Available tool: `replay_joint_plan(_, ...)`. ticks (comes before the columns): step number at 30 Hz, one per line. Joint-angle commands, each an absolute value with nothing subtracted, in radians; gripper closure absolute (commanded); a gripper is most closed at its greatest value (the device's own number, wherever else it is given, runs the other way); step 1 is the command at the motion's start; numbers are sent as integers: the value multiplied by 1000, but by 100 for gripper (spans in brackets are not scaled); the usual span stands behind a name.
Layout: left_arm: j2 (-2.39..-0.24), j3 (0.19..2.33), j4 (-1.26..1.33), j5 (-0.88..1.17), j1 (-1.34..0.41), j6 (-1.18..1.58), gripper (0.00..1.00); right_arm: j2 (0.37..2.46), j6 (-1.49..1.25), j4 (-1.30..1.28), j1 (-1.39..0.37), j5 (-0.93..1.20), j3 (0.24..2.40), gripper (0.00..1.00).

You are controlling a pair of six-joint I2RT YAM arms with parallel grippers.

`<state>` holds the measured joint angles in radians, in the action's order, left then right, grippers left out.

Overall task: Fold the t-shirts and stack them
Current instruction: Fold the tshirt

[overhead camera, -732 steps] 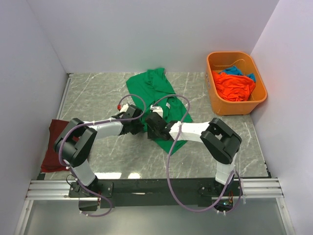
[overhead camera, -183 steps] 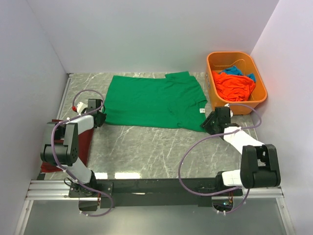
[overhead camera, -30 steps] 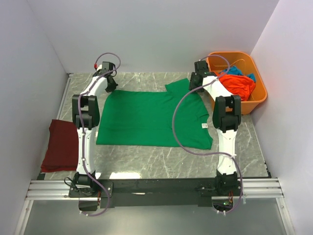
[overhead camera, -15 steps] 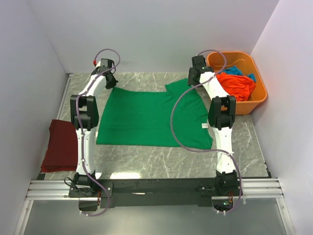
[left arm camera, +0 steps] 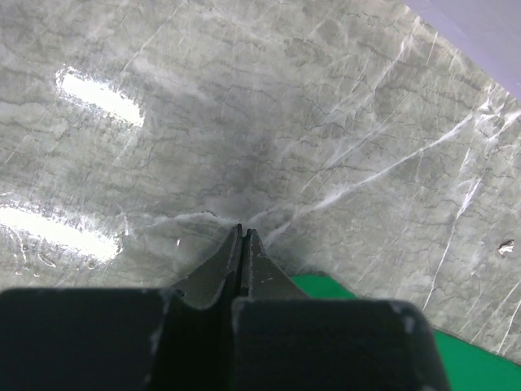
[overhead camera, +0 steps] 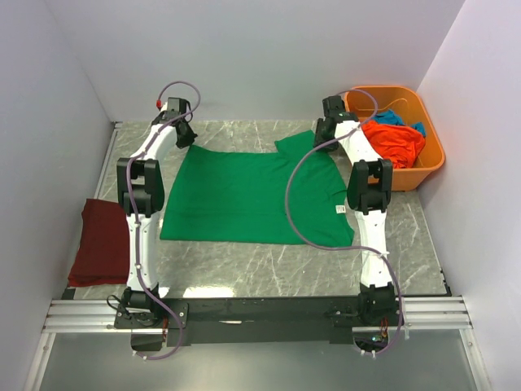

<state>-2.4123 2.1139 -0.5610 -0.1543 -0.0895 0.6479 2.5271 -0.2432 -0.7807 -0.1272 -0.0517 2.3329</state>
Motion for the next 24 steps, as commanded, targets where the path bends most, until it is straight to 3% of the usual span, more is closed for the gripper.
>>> replay_joint_plan(1, -2344, 2112, -529, -146, -94, 649, 100, 2549, -281, -821, -112, -51, 2401, 53)
replay_joint_plan(14, -2330, 2074, -511, -135, -92, 660, 100, 2537, -293, -841, -110, -69, 2350, 54)
replay_joint_plan(24, -2321, 2057, -506, -140, -87, 657, 100, 2511, -295, -811, -115, -86, 2312, 73)
